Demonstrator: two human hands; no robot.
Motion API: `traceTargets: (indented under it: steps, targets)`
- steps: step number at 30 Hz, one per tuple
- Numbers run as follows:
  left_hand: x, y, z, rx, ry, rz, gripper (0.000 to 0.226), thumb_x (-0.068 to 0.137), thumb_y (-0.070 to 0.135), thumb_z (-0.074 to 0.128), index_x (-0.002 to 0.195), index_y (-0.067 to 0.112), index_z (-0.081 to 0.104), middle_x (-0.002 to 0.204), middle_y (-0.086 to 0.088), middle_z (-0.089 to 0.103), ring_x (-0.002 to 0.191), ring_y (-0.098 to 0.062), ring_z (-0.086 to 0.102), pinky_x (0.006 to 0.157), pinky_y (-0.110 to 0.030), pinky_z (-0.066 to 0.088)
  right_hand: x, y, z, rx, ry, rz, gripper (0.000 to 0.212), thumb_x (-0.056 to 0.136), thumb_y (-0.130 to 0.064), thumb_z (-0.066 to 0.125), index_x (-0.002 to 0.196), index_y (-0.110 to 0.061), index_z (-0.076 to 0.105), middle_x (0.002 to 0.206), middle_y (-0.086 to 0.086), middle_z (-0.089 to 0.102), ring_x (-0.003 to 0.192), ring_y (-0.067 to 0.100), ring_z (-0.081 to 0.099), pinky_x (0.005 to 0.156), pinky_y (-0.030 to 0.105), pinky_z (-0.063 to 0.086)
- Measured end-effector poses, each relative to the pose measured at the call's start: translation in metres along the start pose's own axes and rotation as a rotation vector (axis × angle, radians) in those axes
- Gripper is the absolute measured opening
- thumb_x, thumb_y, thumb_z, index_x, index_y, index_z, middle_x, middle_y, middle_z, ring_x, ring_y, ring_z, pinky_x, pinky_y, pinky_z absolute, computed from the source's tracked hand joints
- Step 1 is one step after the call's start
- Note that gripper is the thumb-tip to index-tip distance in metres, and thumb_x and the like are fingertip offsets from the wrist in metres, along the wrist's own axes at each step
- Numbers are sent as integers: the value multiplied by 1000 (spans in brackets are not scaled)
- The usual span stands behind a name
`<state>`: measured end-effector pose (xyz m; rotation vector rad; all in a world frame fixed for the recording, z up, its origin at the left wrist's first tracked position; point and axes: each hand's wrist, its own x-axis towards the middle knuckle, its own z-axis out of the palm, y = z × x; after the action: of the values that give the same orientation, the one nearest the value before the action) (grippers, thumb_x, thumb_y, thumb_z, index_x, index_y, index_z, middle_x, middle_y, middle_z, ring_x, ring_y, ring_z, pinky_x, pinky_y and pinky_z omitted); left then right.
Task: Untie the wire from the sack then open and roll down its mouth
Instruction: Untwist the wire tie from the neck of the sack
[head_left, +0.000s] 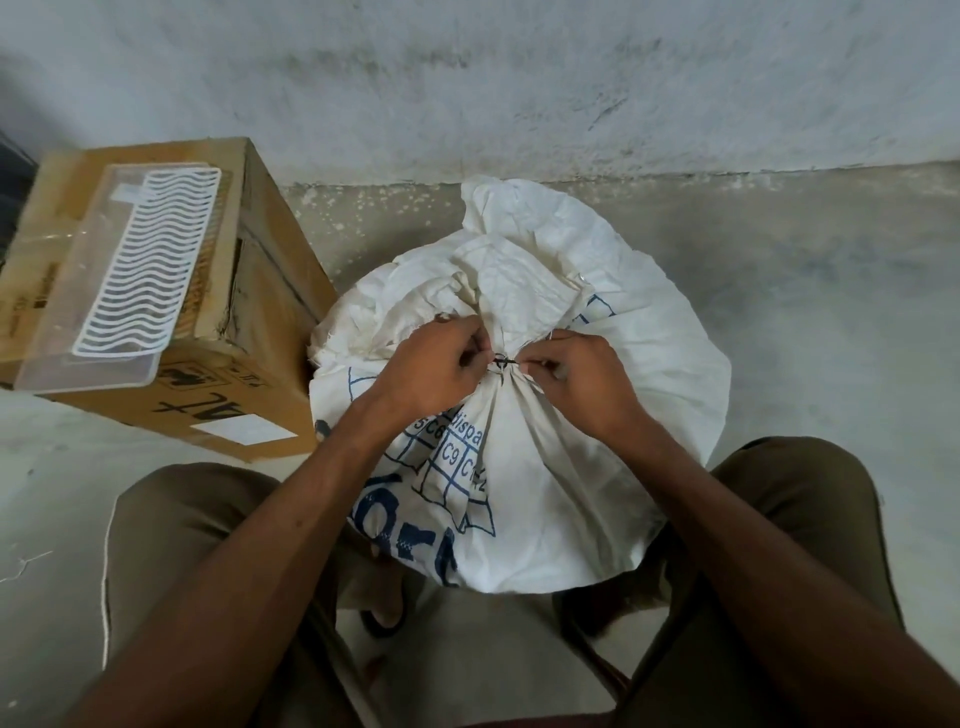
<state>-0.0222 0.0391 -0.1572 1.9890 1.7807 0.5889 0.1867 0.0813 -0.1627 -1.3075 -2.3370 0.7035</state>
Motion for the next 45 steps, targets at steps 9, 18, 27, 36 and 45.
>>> traceTargets:
  steps: [9, 18, 27, 36, 45]
  targets:
    - [6, -2, 14, 132, 49, 29, 14, 99, 29, 55, 97, 17, 62, 88, -1, 69, 84, -21, 61, 67, -39, 52, -6, -5, 24, -151, 74, 108, 13, 92, -32, 65, 99, -33, 76, 105, -11, 71, 89, 22, 68, 74, 34, 54]
    - [4, -5, 19, 145, 25, 61, 25, 95, 31, 55, 116, 34, 70, 101, 7, 77, 90, -19, 70, 77, -37, 57, -1, 5, 43, -36, 33, 104, 6, 87, -23, 65, 89, -18, 68, 90, -3, 64, 80, 22, 62, 68, 30, 44]
    - [10, -4, 24, 262, -1, 90, 21, 99, 40, 49, 109, 37, 68, 88, 6, 74, 87, -21, 67, 72, -33, 49, -4, 18, 45, 105, 62, 43, 6, 85, -17, 71, 86, -20, 76, 82, -1, 72, 77, 14, 63, 74, 38, 55]
    - [7, 1, 26, 264, -6, 17, 27, 98, 41, 53, 119, 40, 70, 105, 7, 77, 101, -22, 68, 86, -37, 55, -3, 19, 51, 116, 73, 117, 9, 84, -19, 70, 80, -16, 77, 74, -1, 73, 69, 15, 64, 70, 39, 55]
    - [7, 11, 14, -86, 16, -89, 19, 93, 26, 63, 102, 29, 80, 85, 13, 76, 76, -12, 67, 74, -29, 55, -4, 21, 48, 113, 45, 26, 27, 82, -11, 66, 61, -7, 49, 51, 1, 42, 55, 19, 43, 60, 41, 43]
